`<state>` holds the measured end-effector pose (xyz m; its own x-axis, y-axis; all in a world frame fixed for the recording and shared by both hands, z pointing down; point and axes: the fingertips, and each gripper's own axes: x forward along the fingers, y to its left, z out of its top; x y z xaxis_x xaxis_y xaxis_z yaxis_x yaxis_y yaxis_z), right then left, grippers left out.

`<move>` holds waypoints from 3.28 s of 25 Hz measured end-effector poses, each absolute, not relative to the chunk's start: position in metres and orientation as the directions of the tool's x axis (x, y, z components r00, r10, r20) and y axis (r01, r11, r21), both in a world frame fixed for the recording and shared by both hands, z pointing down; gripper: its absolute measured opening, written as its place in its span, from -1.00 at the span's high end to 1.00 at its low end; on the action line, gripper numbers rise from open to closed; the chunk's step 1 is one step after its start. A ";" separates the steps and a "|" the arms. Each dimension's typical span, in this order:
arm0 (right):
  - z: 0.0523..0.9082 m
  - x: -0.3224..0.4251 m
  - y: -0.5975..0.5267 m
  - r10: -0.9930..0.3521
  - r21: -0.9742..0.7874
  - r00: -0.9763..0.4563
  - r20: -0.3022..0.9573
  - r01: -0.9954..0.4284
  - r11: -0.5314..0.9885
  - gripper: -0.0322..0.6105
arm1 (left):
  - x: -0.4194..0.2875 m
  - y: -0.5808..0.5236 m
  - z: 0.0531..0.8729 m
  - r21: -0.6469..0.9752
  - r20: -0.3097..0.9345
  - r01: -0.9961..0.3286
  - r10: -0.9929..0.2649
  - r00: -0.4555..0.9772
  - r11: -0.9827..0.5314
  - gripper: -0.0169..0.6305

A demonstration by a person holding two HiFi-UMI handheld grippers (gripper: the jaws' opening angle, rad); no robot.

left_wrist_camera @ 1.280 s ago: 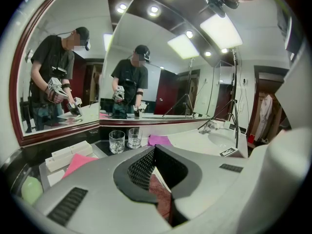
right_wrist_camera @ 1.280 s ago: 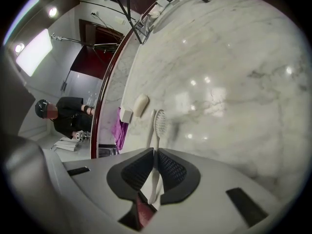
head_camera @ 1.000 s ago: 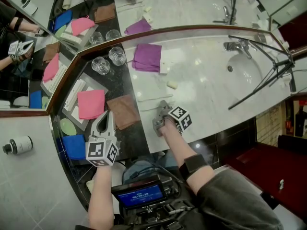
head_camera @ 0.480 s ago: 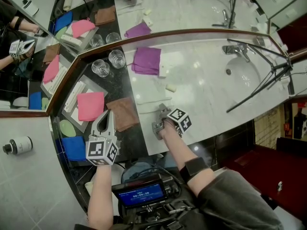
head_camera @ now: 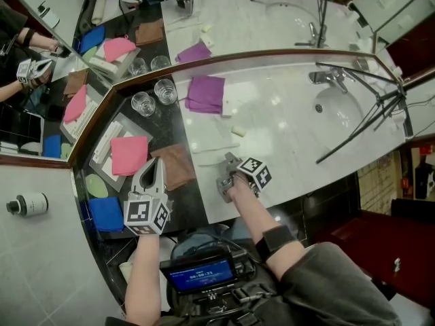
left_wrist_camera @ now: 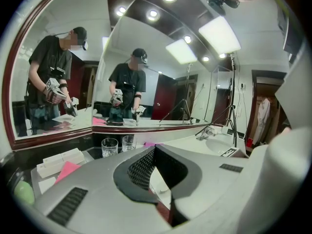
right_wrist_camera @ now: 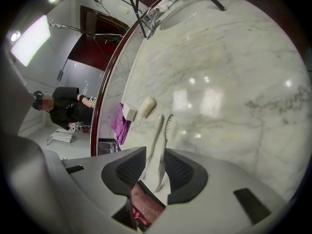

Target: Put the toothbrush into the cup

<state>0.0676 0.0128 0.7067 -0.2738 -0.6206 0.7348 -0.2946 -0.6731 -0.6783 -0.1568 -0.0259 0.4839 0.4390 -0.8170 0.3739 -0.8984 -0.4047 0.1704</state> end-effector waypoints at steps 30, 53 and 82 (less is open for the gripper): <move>0.511 0.103 -0.054 -0.815 -0.728 -0.415 0.406 -0.686 -0.014 0.90 | -0.153 -0.013 0.441 0.136 0.304 -0.903 -0.850 0.429 -0.407 0.95; 0.460 0.172 -0.053 -0.809 -0.071 -0.423 0.408 -0.898 0.434 0.88 | -0.135 -0.005 0.432 0.136 0.300 -0.924 -0.874 0.383 -0.358 0.95; 0.538 0.221 -0.042 -0.727 0.033 -0.374 0.576 -0.878 0.477 0.88 | 0.040 0.010 0.645 0.146 0.824 -0.526 -0.192 0.534 -0.838 0.15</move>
